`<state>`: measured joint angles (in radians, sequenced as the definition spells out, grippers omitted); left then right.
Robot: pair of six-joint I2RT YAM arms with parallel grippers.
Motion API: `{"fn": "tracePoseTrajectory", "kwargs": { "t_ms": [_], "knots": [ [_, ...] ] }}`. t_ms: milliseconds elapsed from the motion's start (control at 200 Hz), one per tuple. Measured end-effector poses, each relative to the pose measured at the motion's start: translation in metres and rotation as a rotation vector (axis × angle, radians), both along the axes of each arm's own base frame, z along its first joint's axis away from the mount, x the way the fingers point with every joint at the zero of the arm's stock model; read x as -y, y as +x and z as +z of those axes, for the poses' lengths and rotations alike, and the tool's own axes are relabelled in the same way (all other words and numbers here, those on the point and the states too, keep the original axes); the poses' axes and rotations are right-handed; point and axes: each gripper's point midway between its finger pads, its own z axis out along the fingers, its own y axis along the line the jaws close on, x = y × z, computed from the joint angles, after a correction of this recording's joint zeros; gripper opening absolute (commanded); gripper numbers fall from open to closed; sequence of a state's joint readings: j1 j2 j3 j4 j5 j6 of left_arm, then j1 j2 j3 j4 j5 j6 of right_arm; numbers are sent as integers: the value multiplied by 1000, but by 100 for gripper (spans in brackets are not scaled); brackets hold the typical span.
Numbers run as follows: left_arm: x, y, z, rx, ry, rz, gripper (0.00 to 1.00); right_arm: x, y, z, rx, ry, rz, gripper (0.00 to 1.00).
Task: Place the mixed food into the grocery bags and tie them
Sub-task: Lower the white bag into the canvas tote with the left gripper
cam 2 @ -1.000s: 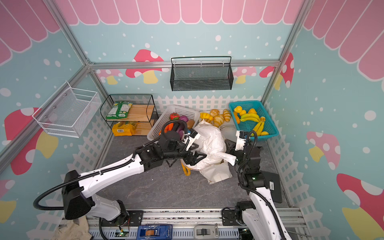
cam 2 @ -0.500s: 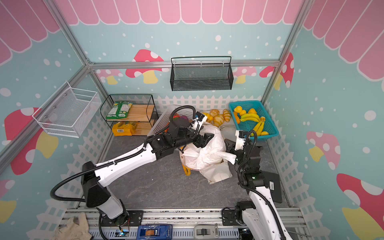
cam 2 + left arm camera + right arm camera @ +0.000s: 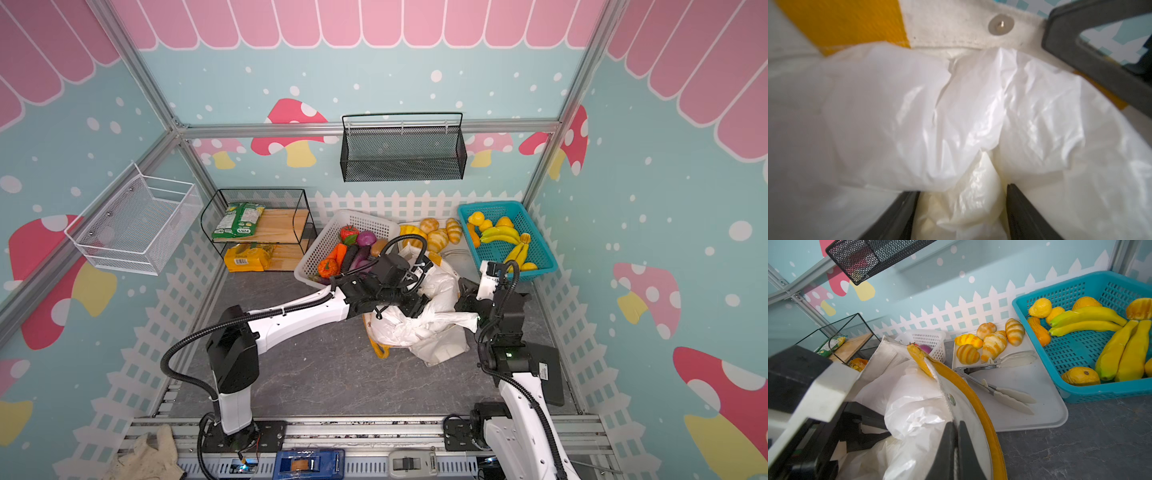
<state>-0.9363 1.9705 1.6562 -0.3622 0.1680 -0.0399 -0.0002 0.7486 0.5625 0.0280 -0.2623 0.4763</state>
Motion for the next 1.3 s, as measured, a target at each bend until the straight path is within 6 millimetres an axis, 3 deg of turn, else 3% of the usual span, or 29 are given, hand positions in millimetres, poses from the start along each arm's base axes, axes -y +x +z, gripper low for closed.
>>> {"fn": "tracePoseTrajectory", "kwargs": {
  "t_ms": [145, 275, 560, 670, 801, 886, 951, 1036, 1121, 1211, 1301],
  "knots": [
    [19, 4, -21, -3, 33, -29, 67, 7, 3, -9, -11, 30, -11, 0],
    [30, 9, -28, 4, 50, -34, 69, 6, 4, -9, -2, 44, -3, 0],
    [21, 5, -21, 6, 48, -5, 84, 6, 4, -9, 10, 44, -2, 0],
    [2, -7, 0, 17, 21, 18, 86, 5, 5, -10, 11, 44, 1, 0],
    [-29, -20, 49, 77, -67, 72, 87, 6, 5, -12, 12, 44, -2, 0],
    [-54, -31, 78, 104, -138, 125, 85, 7, 5, -12, 12, 43, -3, 0],
    [-78, -40, 86, 99, -178, 186, 81, 7, 5, -12, 13, 44, -1, 0],
    [-109, -50, 76, 62, -193, 276, 74, 6, 6, -12, 15, 44, 2, 0],
    [-135, -58, 46, -12, -176, 371, 68, 5, 7, -13, 15, 46, 8, 0],
    [-148, -63, 11, -87, -133, 436, 61, 4, 8, -13, 19, 48, 15, 0],
    [-152, -62, -9, -141, -108, 479, 55, 3, 8, -14, 22, 50, 22, 0]
  ]
}}
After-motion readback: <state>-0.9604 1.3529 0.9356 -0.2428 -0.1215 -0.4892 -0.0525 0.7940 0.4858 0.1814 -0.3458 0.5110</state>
